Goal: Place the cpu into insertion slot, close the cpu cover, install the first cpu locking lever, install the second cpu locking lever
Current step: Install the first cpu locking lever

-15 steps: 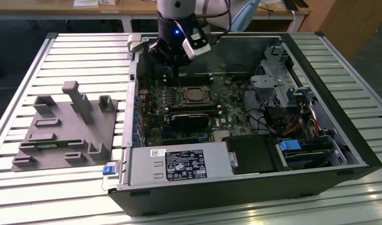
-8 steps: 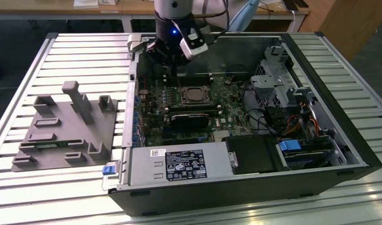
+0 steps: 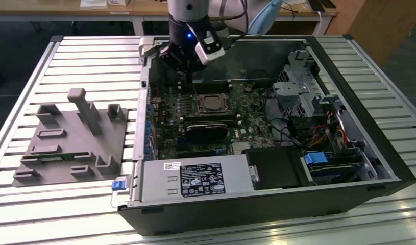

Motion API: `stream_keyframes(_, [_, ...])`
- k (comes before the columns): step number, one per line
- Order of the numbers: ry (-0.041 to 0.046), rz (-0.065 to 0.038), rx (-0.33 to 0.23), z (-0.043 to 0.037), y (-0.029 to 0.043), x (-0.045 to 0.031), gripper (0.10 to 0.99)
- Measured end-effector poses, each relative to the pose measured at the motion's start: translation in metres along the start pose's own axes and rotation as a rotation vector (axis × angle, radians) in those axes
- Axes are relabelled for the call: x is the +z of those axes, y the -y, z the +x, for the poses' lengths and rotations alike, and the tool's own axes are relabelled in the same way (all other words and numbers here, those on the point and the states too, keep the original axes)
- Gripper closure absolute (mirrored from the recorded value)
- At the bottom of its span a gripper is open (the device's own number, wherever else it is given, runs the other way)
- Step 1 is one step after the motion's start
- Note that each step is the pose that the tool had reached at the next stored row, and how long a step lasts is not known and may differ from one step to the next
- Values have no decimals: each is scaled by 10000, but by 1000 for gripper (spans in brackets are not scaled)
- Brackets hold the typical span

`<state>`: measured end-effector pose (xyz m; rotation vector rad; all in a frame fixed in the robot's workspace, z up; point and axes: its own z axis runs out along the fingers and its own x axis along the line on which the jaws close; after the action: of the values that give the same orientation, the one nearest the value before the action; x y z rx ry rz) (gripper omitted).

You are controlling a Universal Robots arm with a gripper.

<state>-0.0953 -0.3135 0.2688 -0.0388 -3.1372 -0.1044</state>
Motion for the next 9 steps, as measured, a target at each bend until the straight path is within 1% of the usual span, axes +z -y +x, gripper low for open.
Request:
stream_keyframes(6, [37, 8, -2, 12, -4, 32, 980])
stream_keyframes(9, [37, 9, -2, 25, -32, 43, 980])
